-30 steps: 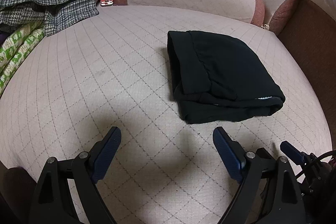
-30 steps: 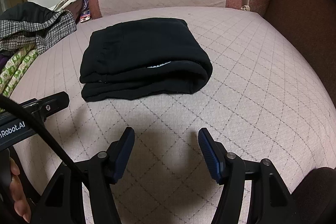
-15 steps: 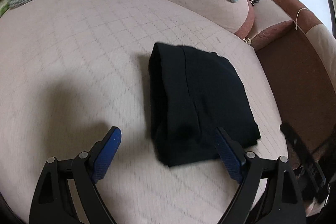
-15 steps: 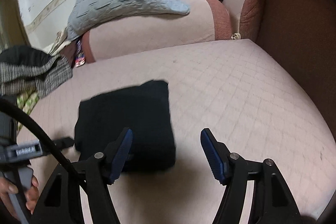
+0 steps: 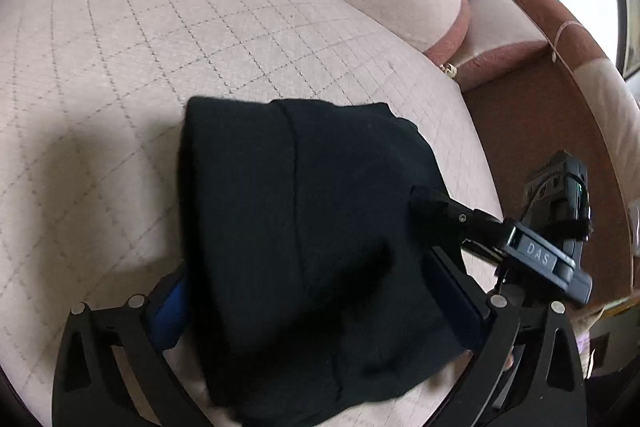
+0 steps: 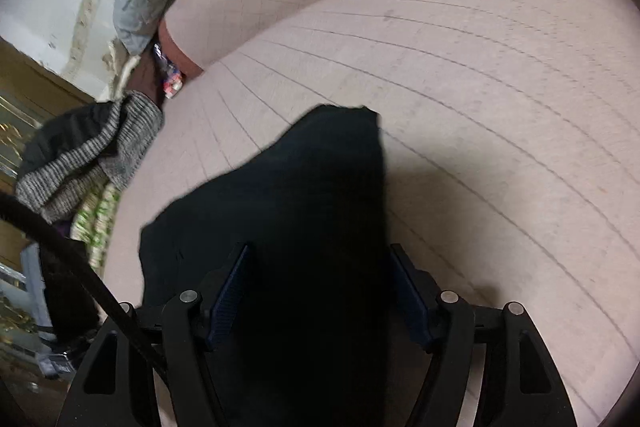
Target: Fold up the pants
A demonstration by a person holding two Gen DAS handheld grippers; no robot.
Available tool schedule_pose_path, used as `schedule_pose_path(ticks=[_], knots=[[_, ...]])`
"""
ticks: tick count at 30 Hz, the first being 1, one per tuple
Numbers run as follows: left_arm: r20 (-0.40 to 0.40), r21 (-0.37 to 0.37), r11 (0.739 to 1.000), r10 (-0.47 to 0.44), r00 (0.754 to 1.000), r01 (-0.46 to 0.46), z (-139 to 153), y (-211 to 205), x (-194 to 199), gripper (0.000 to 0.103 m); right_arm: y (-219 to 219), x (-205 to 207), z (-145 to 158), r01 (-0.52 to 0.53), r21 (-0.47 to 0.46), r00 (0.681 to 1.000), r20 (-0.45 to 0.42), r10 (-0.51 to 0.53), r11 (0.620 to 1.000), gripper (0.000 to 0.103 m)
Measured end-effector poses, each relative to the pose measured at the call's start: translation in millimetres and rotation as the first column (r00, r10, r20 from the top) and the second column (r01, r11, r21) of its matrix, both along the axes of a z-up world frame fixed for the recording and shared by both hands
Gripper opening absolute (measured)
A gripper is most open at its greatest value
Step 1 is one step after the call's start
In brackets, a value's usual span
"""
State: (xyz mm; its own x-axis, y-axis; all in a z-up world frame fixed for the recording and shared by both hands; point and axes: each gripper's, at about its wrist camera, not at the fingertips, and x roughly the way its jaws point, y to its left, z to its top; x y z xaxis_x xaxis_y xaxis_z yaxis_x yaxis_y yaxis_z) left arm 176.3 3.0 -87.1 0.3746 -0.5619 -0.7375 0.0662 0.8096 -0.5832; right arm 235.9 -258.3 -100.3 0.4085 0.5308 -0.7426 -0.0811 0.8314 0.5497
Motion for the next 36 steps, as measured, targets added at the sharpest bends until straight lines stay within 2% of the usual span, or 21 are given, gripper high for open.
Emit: schedule_pose_path(ticks=[1,2,3,4,7,9,11,16,19,22,27,29,30,31,32,34,36], knots=[[-0.002,-0.006,1.000,0.003,1.000,-0.003,1,-1,2,0.092,2,2,0,-0.002,0.003,1.000,-0.004,0.002,1.000,0.069],[-0.007,-0.007,1.000,0.011,1.000,-0.011,3,-2,3,0.079,6,4,2,-0.010,0.004,1.000,-0.008,0.010,1.000,0.052],[-0.019,0.003,1.000,0.008,1.000,-0.008,4,-2,4,0.052,8,3,3,-0.021,0.009,1.000,-0.010,0.021,1.000,0.042],[-0.026,0.005,1.000,0.004,1.000,-0.004,3,-2,5,0.041,10,2,6,-0.029,0.017,0.999,-0.013,0.030,0.999,0.034],[-0.026,-0.021,1.000,0.021,0.999,-0.021,8,8,1,0.030,15,-3,20,-0.030,0.016,1.000,0.000,0.030,0.999,0.028],[-0.014,-0.040,0.999,0.027,1.000,-0.027,18,13,0,0.029,21,-7,35,-0.035,0.017,0.999,0.024,0.035,0.999,0.027],[0.014,-0.028,0.999,0.032,0.999,-0.032,28,16,0,0.029,29,-9,51,-0.040,0.008,0.998,0.057,0.039,0.999,0.026],[0.044,-0.043,0.997,0.059,0.997,-0.057,49,30,18,0.029,44,-2,86,-0.048,0.007,0.992,0.117,0.047,0.999,0.026],[0.068,-0.012,0.998,0.061,0.996,-0.060,60,32,31,0.029,50,9,95,-0.043,-0.012,0.991,0.126,0.045,0.999,0.026],[0.072,0.029,0.998,0.059,0.996,-0.061,60,31,47,0.029,56,22,95,-0.035,-0.034,0.992,0.124,0.039,0.999,0.026],[0.011,0.064,0.996,0.067,0.998,-0.068,35,31,73,0.030,64,48,79,-0.022,-0.079,0.996,0.086,0.029,0.997,0.026],[-0.018,0.093,0.993,0.077,0.997,-0.075,24,30,82,0.035,68,56,66,-0.018,-0.114,0.998,0.065,0.026,0.993,0.027],[-0.035,0.116,0.989,0.097,0.995,-0.092,19,32,86,0.041,69,58,60,-0.016,-0.135,0.998,0.058,0.024,0.991,0.028],[-0.054,0.118,0.987,0.116,0.992,-0.109,14,36,87,0.049,70,60,55,-0.006,-0.162,0.999,0.048,0.014,0.987,0.037],[-0.081,0.091,0.988,0.129,0.988,-0.122,10,41,88,0.051,68,63,48,0.015,-0.190,0.999,0.031,-0.009,0.982,0.044],[-0.107,0.051,0.990,0.134,0.985,-0.130,11,49,84,0.052,62,63,46,0.032,-0.183,0.999,0.018,-0.029,0.983,0.044],[-0.074,0.064,0.990,0.133,0.988,-0.128,25,56,77,0.052,53,56,56,0.053,-0.156,0.998,0.043,-0.047,0.986,0.044]])
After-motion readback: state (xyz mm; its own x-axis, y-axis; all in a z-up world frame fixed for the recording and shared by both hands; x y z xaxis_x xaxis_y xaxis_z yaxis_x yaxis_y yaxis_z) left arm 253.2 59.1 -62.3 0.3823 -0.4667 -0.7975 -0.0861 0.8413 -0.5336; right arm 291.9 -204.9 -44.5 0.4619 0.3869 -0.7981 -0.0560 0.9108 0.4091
